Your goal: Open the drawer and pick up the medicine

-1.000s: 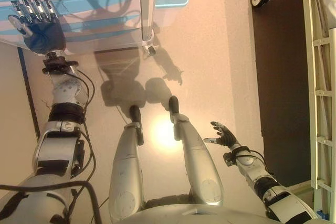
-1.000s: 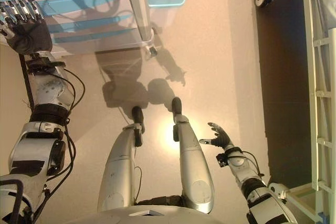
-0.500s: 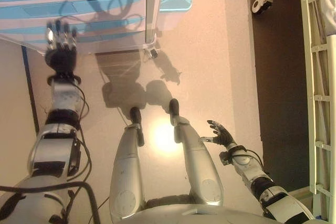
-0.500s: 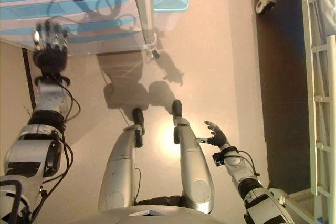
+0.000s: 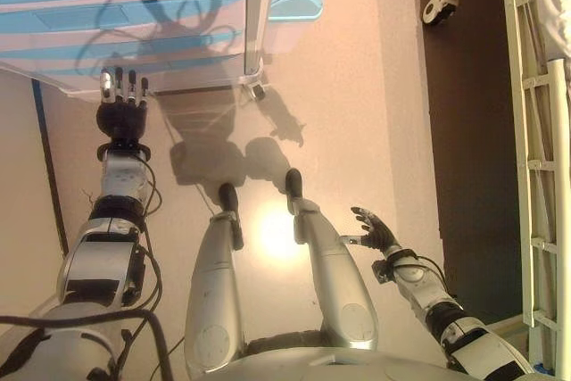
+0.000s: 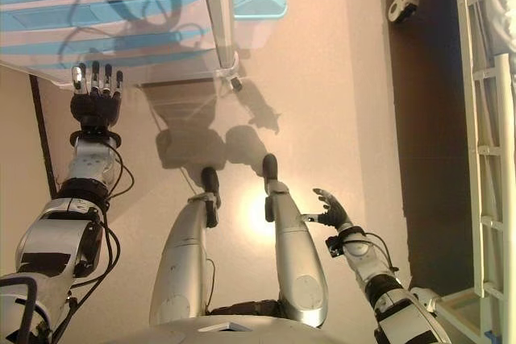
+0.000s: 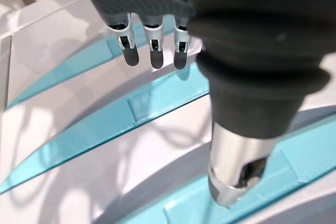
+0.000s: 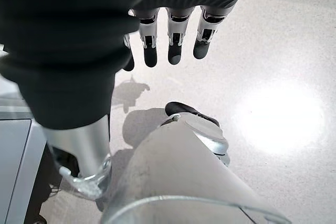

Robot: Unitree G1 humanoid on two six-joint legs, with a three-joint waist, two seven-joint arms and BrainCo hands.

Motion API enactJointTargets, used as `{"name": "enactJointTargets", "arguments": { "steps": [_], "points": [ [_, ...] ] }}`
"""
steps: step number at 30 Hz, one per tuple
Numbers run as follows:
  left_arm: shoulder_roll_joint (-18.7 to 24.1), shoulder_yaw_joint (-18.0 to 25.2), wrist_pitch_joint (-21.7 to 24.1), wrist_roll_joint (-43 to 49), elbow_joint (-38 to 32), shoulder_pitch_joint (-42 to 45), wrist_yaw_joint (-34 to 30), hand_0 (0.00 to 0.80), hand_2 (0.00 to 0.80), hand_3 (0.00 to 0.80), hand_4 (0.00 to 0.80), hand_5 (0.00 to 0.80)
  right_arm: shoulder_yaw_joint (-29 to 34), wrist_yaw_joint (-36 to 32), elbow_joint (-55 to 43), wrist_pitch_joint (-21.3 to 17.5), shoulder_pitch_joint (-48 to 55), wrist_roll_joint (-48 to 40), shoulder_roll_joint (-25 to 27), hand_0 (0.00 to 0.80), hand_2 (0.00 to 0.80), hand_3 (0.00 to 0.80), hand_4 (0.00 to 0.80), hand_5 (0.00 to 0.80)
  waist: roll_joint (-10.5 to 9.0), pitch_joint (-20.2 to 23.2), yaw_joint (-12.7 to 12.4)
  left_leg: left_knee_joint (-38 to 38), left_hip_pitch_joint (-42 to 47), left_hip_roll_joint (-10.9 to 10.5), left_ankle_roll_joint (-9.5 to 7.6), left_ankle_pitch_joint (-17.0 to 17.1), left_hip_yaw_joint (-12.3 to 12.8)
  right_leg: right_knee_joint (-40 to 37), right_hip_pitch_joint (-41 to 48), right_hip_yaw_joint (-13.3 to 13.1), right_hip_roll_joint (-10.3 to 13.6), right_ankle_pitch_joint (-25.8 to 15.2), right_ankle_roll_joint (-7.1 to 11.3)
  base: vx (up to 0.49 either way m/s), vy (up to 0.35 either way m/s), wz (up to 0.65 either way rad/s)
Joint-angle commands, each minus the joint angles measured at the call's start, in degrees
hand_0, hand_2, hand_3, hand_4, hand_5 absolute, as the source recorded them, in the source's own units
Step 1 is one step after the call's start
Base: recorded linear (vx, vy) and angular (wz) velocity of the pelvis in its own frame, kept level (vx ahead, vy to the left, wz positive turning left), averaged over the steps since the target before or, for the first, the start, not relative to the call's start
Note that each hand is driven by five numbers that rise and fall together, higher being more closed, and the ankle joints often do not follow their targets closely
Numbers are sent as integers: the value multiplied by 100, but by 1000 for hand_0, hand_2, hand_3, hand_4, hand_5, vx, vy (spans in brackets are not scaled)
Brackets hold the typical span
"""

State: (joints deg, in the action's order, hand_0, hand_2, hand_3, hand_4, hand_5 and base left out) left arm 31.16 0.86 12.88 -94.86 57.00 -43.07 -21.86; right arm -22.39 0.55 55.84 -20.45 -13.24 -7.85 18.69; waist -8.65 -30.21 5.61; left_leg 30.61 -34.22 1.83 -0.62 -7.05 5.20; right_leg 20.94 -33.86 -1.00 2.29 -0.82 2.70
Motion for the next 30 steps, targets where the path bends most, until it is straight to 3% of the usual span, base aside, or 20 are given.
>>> {"name": "enactJointTargets", "arguments": {
  "steps": [1,13,22,30],
  "points": [
    [192,97,405,-284,-253,-39,-475,0,0,0,0,0,-147,-3,-269,-15,333,-44,121,0,0,0,0,0,19,66,-57,57,133,-364,-227,-574,314,-293,190,49,-120,-83,17,0,0,0],
    [466,38,668,-942,-928,-547,-1493,0,0,0,0,0,-173,-53,-211,-96,426,-72,132,0,0,0,0,0,-7,65,-60,51,146,-356,-244,-612,311,-301,202,37,-125,-90,16,0,0,0],
    [603,14,631,-829,-1084,-719,-1353,0,0,0,0,0,-180,-57,-275,-67,426,-34,126,0,0,0,0,0,22,60,-58,47,189,-366,-245,-624,311,-313,238,24,-100,-86,20,0,0,0],
    [799,-69,636,-871,-1493,-1018,-1802,0,0,0,0,0,-166,-95,-215,-110,501,33,175,0,0,0,0,0,28,47,-52,47,233,-378,-254,-646,301,-346,283,8,-84,-105,30,0,0,0]
  ]
}}
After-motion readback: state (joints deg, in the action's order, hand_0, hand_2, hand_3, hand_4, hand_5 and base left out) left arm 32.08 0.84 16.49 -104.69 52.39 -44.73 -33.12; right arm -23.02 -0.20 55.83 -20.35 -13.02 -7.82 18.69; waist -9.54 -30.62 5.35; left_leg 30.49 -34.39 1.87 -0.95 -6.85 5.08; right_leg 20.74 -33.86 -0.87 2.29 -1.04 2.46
